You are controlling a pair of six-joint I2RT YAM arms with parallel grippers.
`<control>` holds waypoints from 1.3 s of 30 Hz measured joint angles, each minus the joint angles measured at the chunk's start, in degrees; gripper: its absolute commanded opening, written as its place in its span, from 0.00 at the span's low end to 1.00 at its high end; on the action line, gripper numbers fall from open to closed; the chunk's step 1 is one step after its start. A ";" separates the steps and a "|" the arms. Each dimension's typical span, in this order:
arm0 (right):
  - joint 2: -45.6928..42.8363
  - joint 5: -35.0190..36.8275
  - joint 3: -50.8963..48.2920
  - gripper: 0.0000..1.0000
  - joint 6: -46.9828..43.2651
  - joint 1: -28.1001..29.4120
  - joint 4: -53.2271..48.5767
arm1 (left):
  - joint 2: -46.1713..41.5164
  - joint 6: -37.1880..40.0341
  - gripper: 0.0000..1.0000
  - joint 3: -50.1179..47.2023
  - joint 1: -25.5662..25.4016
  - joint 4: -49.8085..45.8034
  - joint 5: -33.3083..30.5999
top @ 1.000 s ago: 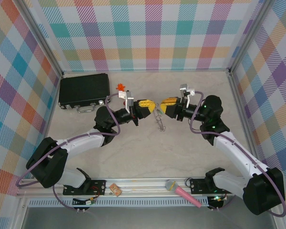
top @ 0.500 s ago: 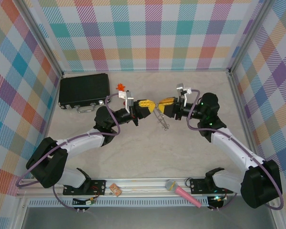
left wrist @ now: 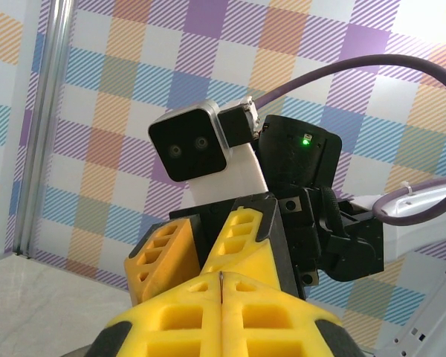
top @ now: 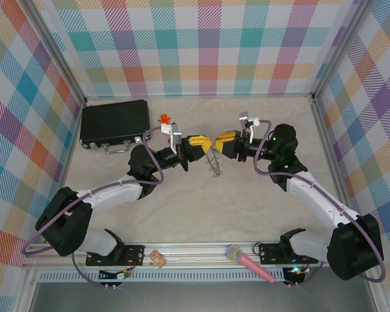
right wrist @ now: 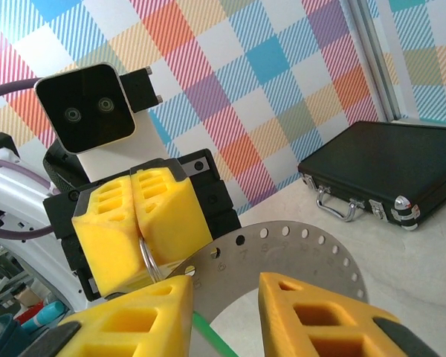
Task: Put the keys on the keyring
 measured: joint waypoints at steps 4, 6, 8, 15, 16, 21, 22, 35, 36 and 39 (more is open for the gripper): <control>-0.31 2.45 -0.17 0.30 -0.55 0.42 -0.22 | 0.00 0.02 0.00 0.00 0.00 -0.02 -0.20; -1.25 3.89 -0.79 0.30 -0.81 0.66 -0.17 | 0.00 0.04 0.00 0.00 -0.02 -0.07 -0.15; -2.49 5.03 -1.51 0.31 -1.11 0.83 -0.17 | 0.00 0.07 0.00 0.00 -0.02 -0.13 -0.15; -4.15 6.23 -2.23 0.31 -1.81 0.87 -0.04 | 0.00 0.09 0.00 0.00 -0.02 -0.22 -0.15; -4.15 6.14 -2.23 0.32 -1.81 0.87 -0.04 | 0.00 0.07 0.00 0.00 -0.02 -0.22 -0.15; -3.63 4.85 -2.21 0.31 -1.79 0.87 0.26 | 0.00 0.07 0.00 0.00 -0.02 -0.22 0.02; -3.37 4.59 -2.19 0.31 -1.79 0.87 0.28 | -0.02 0.07 0.00 0.00 -0.02 -0.22 0.04; -3.17 7.54 -1.90 0.34 -2.23 1.77 -0.61 | -0.44 0.33 0.00 0.00 -0.02 -0.39 -0.55; -3.74 8.28 -2.12 0.34 -2.29 1.86 -0.61 | -0.48 0.46 0.00 0.00 -0.02 -0.50 -0.57; -5.16 9.51 -2.56 0.34 -2.29 1.86 -0.09 | -0.70 0.94 0.00 -0.02 -0.02 -1.42 -0.61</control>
